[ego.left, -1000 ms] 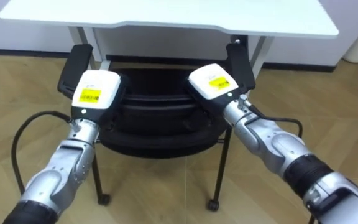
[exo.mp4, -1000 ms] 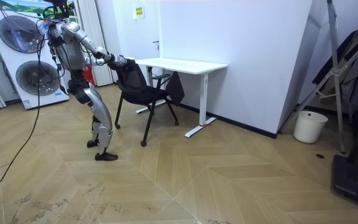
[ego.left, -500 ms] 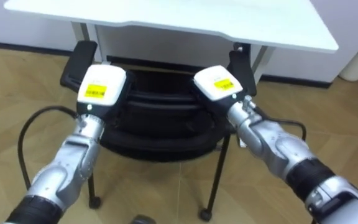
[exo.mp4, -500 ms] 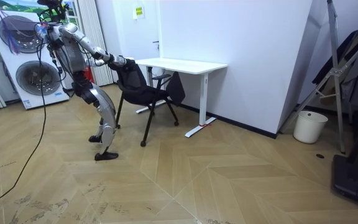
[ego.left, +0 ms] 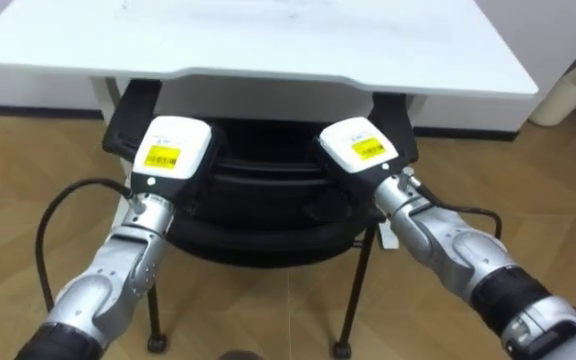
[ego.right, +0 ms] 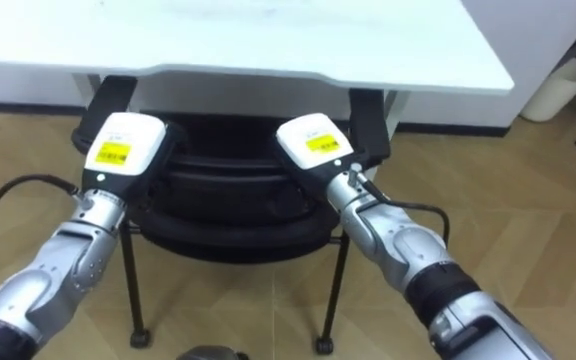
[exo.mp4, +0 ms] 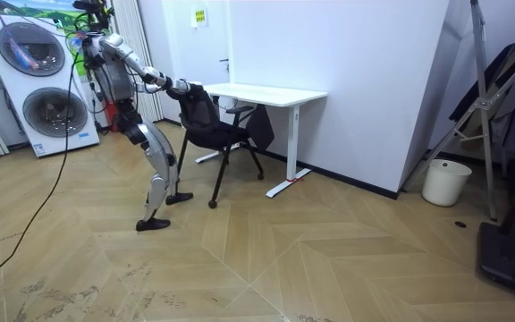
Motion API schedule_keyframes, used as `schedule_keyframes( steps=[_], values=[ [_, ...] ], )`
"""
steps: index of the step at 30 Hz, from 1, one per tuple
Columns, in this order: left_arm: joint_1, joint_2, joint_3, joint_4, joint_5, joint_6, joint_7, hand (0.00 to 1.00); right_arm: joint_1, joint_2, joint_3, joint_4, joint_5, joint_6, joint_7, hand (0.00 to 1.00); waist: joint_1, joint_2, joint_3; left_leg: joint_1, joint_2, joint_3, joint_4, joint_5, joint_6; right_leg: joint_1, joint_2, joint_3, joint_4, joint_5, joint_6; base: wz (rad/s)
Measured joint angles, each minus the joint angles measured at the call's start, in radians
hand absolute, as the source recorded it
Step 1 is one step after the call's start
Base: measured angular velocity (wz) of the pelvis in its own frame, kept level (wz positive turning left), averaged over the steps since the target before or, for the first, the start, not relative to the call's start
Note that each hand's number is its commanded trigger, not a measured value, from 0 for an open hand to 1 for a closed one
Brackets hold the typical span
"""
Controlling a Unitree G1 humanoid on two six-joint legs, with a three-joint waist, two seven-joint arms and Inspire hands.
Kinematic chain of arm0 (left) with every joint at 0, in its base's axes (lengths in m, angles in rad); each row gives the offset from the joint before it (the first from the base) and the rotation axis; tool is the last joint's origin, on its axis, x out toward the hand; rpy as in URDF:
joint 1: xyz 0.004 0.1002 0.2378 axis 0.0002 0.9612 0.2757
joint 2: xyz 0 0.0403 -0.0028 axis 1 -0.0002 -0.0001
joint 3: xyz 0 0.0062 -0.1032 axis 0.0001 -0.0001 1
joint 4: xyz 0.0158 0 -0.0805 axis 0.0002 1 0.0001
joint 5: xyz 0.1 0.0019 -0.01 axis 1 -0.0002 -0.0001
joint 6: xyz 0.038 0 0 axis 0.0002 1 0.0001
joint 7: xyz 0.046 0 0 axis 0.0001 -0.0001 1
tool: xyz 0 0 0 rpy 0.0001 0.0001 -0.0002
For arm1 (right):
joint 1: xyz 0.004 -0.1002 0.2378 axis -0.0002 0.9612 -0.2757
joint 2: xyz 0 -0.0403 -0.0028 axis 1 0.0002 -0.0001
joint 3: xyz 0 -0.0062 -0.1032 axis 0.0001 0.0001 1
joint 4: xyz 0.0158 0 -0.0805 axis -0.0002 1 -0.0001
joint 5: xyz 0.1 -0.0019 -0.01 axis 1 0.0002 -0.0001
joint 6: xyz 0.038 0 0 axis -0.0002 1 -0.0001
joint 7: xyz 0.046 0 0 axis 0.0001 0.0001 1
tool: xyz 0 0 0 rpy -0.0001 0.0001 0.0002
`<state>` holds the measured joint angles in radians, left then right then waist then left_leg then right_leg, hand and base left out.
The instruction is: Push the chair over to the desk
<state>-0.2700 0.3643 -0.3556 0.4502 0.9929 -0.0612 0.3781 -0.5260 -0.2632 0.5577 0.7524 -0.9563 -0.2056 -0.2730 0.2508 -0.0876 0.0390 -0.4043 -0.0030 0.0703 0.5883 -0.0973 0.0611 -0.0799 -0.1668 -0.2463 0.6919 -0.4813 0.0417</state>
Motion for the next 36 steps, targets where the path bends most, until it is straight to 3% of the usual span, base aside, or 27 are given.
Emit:
schedule_keyframes(
  steps=[2, 4, 9, 12, 15, 16, 18, 19, 20, 21, 23, 24, 25, 26, 29, 33, 34, 35, 36],
  values=[
    [-0.011, 0.005, 0.000, -0.007, 0.002, -0.002, -0.015, 1.00, 0.000, -0.001, 0.000, -0.001, 0.010, 0.003, -0.002, 1.00, -0.001, -0.022, -0.0112, -0.005, -0.009, 0.016, 0.002, -0.019, 0.014, 0.003, -0.016, 0.002, -0.020, -0.002, 0.012, -0.09],
    [-0.021, 0.007, 0.001, -0.007, 0.004, -0.006, -0.022, 1.00, 0.000, -0.006, 0.000, -0.006, 0.015, 0.004, -0.009, 1.00, 0.001, -0.026, -0.0106, -0.005, -0.011, 0.027, 0.007, -0.033, 0.024, 0.010, -0.022, 0.004, -0.036, 0.002, 0.021, -0.08],
    [-0.012, 0.018, 0.022, -0.050, 0.031, -0.007, -0.037, 1.00, 0.002, -0.008, -0.001, -0.030, 0.023, 0.009, -0.008, 1.00, -0.002, -0.064, -0.0125, -0.008, -0.029, 0.043, 0.016, -0.069, 0.039, 0.014, -0.043, 0.008, -0.052, -0.006, 0.040, -0.05],
    [-0.003, 0.019, 0.029, -0.068, 0.040, -0.002, -0.046, 1.00, 0.005, -0.008, -0.001, -0.036, 0.026, 0.009, -0.008, 1.00, -0.005, -0.067, -0.0114, -0.005, -0.038, 0.039, 0.037, -0.093, 0.040, 0.027, -0.054, -0.008, -0.047, -0.012, 0.051, -0.02],
    [0.001, 0.012, 0.032, -0.066, 0.039, -0.002, -0.045, 1.00, 0.006, -0.007, 0.000, -0.036, 0.026, 0.010, -0.011, 1.00, 0.000, -0.069, -0.0108, 0.002, -0.059, 0.037, 0.055, -0.115, 0.046, 0.015, -0.101, -0.058, 0.029, -0.018, 0.061, -0.10],
    [0.001, 0.009, 0.034, -0.063, 0.040, -0.004, -0.045, 1.00, 0.006, -0.008, 0.001, -0.033, 0.024, 0.010, -0.013, 1.00, 0.000, -0.067, -0.0088, 0.006, -0.061, 0.035, 0.062, -0.121, 0.045, 0.004, -0.118, -0.084, 0.075, -0.005, 0.054, 0.00],
    [0.001, 0.009, 0.039, -0.057, 0.040, -0.011, -0.043, 1.00, 0.006, -0.006, 0.002, -0.027, 0.023, 0.010, -0.018, 1.00, 0.005, -0.056, -0.0004, 0.017, -0.062, 0.018, 0.079, -0.137, 0.042, -0.016, -0.130, -0.094, 0.148, 0.027, 0.046, -0.03],
    [-0.002, 0.006, 0.039, -0.056, 0.039, -0.013, -0.044, 1.00, 0.006, -0.005, 0.002, -0.025, 0.023, 0.010, -0.021, 1.00, 0.008, -0.046, 0.0059, 0.021, -0.064, -0.008, 0.090, -0.146, 0.038, -0.044, -0.131, -0.089, 0.214, 0.069, 0.035, -0.06],
    [-0.004, 0.009, 0.039, -0.052, 0.038, -0.019, -0.039, 1.00, 0.006, -0.003, 0.002, -0.024, 0.023, 0.011, -0.028, 1.00, 0.008, -0.035, 0.0121, 0.024, -0.061, -0.034, 0.090, -0.148, 0.036, -0.076, -0.126, -0.081, 0.267, 0.125, 0.026, -0.04],
    [-0.006, 0.010, 0.040, -0.051, 0.038, -0.022, -0.038, 1.00, 0.006, -0.003, 0.002, -0.024, 0.023, 0.011, -0.033, 1.00, 0.010, -0.028, 0.0159, 0.025, -0.059, -0.050, 0.089, -0.148, 0.035, -0.089, -0.120, -0.079, 0.284, 0.149, 0.018, -0.16],
    [-0.017, 0.014, 0.041, -0.043, 0.038, -0.032, -0.034, 1.00, 0.003, -0.001, 0.002, -0.022, 0.022, 0.015, -0.047, 1.00, 0.045, -0.012, 0.0213, 0.025, -0.058, -0.097, 0.074, -0.143, 0.026, -0.145, -0.085, -0.058, 0.219, 0.135, 0.021, -0.48],
    [-0.018, 0.013, 0.041, -0.039, 0.038, -0.032, -0.033, 1.00, 0.003, 0.001, 0.003, -0.020, 0.021, 0.018, -0.051, 1.00, 0.050, -0.011, 0.0211, 0.026, -0.058, -0.108, 0.069, -0.140, 0.021, -0.151, -0.073, -0.060, 0.167, 0.127, 0.020, -0.28],
    [-0.028, 0.013, 0.041, -0.026, 0.038, -0.032, -0.030, 1.00, 0.000, 0.003, 0.003, -0.020, 0.018, 0.020, -0.056, 1.00, 0.054, -0.016, 0.0168, 0.026, -0.059, -0.117, 0.055, -0.132, 0.010, -0.153, -0.054, -0.059, 0.043, 0.131, 0.018, 0.20],
    [-0.040, 0.007, 0.041, -0.005, 0.038, -0.031, -0.022, 1.00, -0.004, 0.003, 0.002, -0.017, 0.014, 0.021, -0.055, 1.00, 0.048, -0.018, 0.0121, 0.021, -0.061, -0.124, 0.050, -0.126, 0.000, -0.158, -0.039, -0.057, -0.007, 0.150, -0.003, 0.33],
    [-0.042, 0.005, 0.040, 0.001, 0.039, -0.033, -0.001, 1.00, -0.006, 0.000, 0.001, -0.021, 0.012, 0.025, -0.054, 1.00, 0.046, -0.022, 0.0040, 0.019, -0.058, -0.161, 0.011, -0.093, -0.036, -0.142, -0.010, -0.090, -0.073, 0.153, -0.014, 0.15],
    [-0.041, 0.005, 0.037, 0.000, 0.039, -0.032, 0.014, 1.00, -0.008, 0.000, 0.001, -0.022, 0.013, 0.026, -0.053, 1.00, 0.042, -0.041, 0.0044, 0.041, -0.048, -0.173, -0.052, -0.067, -0.047, -0.111, 0.006, -0.115, -0.128, 0.170, -0.034, 0.15],
    [-0.041, 0.008, 0.036, 0.000, 0.039, -0.032, 0.018, 1.00, -0.008, 0.000, 0.001, -0.024, 0.013, 0.026, -0.053, 0.72, 0.040, -0.043, 0.0053, 0.049, -0.046, -0.178, -0.069, -0.060, -0.048, -0.100, 0.012, -0.120, -0.147, 0.175, -0.038, 0.14],
    [-0.041, 0.009, 0.035, 0.000, 0.039, -0.032, 0.025, 1.00, -0.008, -0.002, 0.001, -0.028, 0.013, 0.026, -0.053, 0.00, 0.036, -0.045, 0.0052, 0.052, -0.045, -0.186, -0.080, -0.057, -0.052, -0.092, 0.017, -0.129, -0.162, 0.177, -0.042, 0.13],
    [-0.041, 0.009, 0.035, -0.002, 0.039, -0.033, 0.028, 1.00, -0.008, -0.005, 0.001, -0.033, 0.013, 0.027, -0.053, 0.00, 0.034, -0.046, 0.0052, 0.052, -0.045, -0.189, -0.084, -0.056, -0.053, -0.092, 0.018, -0.131, -0.164, 0.177, -0.043, 0.15]
  ],
)
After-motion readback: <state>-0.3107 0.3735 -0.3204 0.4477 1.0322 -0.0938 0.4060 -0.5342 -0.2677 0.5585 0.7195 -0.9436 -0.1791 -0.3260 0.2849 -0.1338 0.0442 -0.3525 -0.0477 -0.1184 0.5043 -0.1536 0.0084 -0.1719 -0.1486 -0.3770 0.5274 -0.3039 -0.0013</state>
